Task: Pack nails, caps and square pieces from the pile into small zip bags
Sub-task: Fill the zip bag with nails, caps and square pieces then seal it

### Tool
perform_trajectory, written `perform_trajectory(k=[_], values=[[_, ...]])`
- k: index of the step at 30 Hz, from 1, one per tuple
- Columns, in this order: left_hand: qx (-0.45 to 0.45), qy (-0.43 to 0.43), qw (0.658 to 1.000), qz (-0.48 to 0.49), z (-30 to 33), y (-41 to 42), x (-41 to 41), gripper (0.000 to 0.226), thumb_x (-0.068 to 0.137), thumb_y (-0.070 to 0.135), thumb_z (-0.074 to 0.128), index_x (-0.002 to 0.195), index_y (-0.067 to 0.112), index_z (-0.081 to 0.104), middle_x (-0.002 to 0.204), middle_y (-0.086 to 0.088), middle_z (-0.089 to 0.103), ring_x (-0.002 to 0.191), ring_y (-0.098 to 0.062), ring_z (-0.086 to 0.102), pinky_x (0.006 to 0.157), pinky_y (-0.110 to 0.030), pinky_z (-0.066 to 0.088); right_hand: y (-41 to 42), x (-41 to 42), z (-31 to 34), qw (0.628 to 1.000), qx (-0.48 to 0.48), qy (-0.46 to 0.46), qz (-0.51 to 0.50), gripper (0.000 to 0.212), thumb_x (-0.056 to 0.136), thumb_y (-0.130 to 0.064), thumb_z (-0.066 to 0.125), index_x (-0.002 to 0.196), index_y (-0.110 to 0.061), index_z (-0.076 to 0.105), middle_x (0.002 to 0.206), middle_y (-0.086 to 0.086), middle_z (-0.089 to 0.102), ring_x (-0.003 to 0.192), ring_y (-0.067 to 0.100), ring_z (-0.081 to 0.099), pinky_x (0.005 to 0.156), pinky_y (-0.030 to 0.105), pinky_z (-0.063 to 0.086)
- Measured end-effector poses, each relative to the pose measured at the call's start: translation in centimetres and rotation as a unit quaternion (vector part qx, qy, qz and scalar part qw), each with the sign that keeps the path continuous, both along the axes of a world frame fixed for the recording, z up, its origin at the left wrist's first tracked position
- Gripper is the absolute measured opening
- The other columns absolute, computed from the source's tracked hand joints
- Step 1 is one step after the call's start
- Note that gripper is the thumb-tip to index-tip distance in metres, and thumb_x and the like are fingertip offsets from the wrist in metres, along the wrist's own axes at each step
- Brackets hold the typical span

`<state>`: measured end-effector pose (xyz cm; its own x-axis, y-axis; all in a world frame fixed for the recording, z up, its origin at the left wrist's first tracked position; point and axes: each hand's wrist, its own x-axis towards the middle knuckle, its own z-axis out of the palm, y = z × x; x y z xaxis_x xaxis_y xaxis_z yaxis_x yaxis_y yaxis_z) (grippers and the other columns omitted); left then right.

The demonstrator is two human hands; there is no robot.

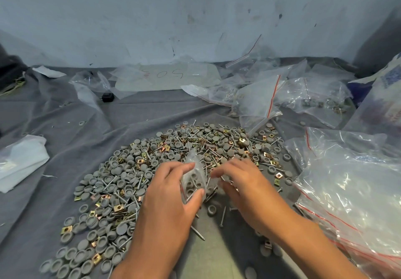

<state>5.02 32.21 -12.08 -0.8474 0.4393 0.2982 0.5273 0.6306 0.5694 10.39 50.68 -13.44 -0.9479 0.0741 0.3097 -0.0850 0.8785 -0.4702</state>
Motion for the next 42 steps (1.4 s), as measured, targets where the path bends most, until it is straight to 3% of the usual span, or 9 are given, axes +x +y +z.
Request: perform_trajectory(k=[3,8,14,20,23,26,31,38,42], values=[[-0.006,-0.002,1.0,0.003,0.0,0.0,-0.1,0.06,0.077,0.053,0.064,0.134,0.042,0.051,0.115,0.036,0.037,0.111,0.03,0.033,0.078,0.009,0.027,0.3,0.0,-0.7,0.992,0.091,-0.089,0.014,0.022,0.097,-0.043,0.059,0.119,-0.041,0.061,0.119,-0.019,0.055,0.109,0.008,0.041,0.092,0.03,0.042],[-0.014,-0.004,1.0,0.004,-0.1,0.1,-0.2,0.06,0.077,0.055,0.063,0.135,0.043,0.05,0.115,0.038,0.036,0.109,0.031,0.033,0.074,0.007,0.027,0.4,0.0,-0.3,0.982,0.154,-0.103,0.029,0.018,0.099,-0.048,0.053,0.113,-0.037,0.055,0.116,-0.014,0.051,0.106,0.012,0.039,0.088,0.028,0.04],[-0.016,-0.002,1.0,0.006,-0.1,0.0,-0.2,0.06,0.077,0.054,0.063,0.135,0.045,0.05,0.115,0.037,0.037,0.111,0.034,0.027,0.075,0.008,0.028,0.2,0.3,-0.1,0.981,0.139,-0.112,0.074,0.012,0.101,-0.034,0.049,0.112,-0.034,0.052,0.109,-0.015,0.055,0.093,0.007,0.034,0.078,0.021,0.032],[-0.019,-0.007,1.0,0.008,0.0,0.0,-0.1,0.062,0.075,0.057,0.058,0.135,0.047,0.048,0.115,0.038,0.036,0.113,0.028,0.032,0.071,0.006,0.03,0.0,0.5,-0.6,0.979,0.152,-0.119,0.061,0.026,0.096,-0.04,0.033,0.11,-0.032,0.053,0.104,-0.012,0.055,0.093,0.011,0.038,0.082,0.025,0.037],[-0.024,-0.008,1.0,0.011,0.0,0.0,-0.1,0.063,0.075,0.058,0.057,0.136,0.048,0.046,0.114,0.039,0.033,0.111,0.035,0.025,0.069,0.006,0.028,0.1,0.6,-0.4,0.982,0.141,-0.117,0.046,0.017,0.1,-0.037,0.035,0.106,-0.029,0.049,0.103,-0.01,0.052,0.095,0.014,0.039,0.086,0.03,0.04],[-0.026,-0.011,1.0,0.011,0.0,0.0,-0.1,0.062,0.075,0.057,0.059,0.136,0.047,0.047,0.115,0.039,0.034,0.112,0.035,0.025,0.07,0.005,0.026,0.4,0.7,-0.1,0.989,0.068,-0.13,0.031,0.002,0.1,-0.037,0.04,0.101,-0.036,0.041,0.097,-0.017,0.049,0.093,0.01,0.04,0.085,0.031,0.042],[-0.022,-0.008,1.0,0.011,0.1,-0.1,-0.1,0.062,0.077,0.055,0.061,0.137,0.044,0.049,0.116,0.037,0.036,0.11,0.032,0.03,0.072,0.006,0.027,0.4,1.2,-0.4,0.983,0.078,-0.138,0.09,0.026,0.103,-0.038,0.044,0.129,-0.04,0.047,0.108,-0.023,0.049,0.097,0.0,0.035,0.087,0.024,0.039],[-0.017,-0.013,1.0,0.013,0.2,-0.2,-0.1,0.062,0.078,0.053,0.063,0.137,0.044,0.048,0.117,0.036,0.039,0.107,0.022,0.04,0.076,0.001,0.029,0.1,1.0,-0.2,0.975,0.155,-0.126,0.097,0.013,0.102,-0.045,0.047,0.109,-0.036,0.053,0.109,-0.013,0.046,0.097,0.01,0.034,0.08,0.025,0.037],[-0.019,-0.016,1.0,0.018,0.2,-0.1,-0.1,0.062,0.077,0.053,0.063,0.136,0.043,0.048,0.117,0.036,0.038,0.107,0.025,0.037,0.078,0.002,0.026,0.5,1.3,0.4,0.983,0.097,-0.134,0.08,0.008,0.105,-0.04,0.044,0.106,-0.033,0.047,0.105,-0.018,0.048,0.097,0.005,0.037,0.086,0.026,0.038]])
